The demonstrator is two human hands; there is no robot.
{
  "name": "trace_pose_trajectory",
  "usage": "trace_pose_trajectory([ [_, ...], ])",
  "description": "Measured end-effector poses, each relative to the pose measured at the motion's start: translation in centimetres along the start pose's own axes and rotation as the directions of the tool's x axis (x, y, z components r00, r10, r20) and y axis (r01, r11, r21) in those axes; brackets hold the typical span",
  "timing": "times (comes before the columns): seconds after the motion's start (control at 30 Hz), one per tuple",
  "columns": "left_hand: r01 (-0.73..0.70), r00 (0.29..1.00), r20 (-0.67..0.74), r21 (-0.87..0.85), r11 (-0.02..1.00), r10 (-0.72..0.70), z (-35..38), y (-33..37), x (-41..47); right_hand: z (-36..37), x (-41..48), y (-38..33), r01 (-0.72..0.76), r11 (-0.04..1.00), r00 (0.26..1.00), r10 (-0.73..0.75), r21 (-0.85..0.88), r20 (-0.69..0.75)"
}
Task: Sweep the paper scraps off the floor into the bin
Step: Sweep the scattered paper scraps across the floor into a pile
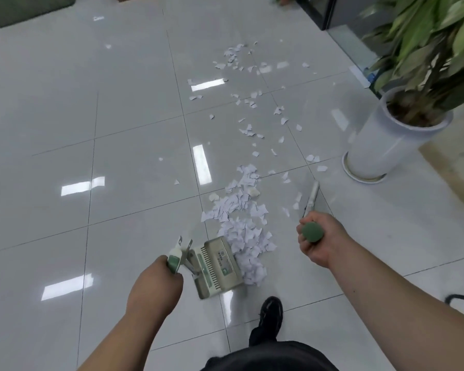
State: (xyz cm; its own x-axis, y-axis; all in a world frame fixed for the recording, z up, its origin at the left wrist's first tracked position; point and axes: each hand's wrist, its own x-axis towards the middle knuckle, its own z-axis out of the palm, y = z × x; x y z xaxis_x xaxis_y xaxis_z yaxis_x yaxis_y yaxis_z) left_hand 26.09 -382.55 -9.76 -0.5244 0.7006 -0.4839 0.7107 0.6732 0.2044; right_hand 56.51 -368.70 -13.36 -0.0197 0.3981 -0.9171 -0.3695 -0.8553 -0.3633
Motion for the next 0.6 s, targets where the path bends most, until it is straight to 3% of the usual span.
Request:
trace_pose_trajectory([
  [0.33, -0.022, 1.000, 0.021, -0.034, 0.999, 0.023, 0.6, -10.8, -3.4, 2.5, -7.4, 13.2, -0.026, 0.999, 0.991, 0.023, -0.023, -0.132],
  [0.6, 0.047, 0.999, 0.013, -0.111, 0.993, -0.045, 0.6, -20.0, -6.7, 8.8, -10.3, 23.2, -0.154, 0.985, 0.988, 0.154, 0.084, 0.006],
])
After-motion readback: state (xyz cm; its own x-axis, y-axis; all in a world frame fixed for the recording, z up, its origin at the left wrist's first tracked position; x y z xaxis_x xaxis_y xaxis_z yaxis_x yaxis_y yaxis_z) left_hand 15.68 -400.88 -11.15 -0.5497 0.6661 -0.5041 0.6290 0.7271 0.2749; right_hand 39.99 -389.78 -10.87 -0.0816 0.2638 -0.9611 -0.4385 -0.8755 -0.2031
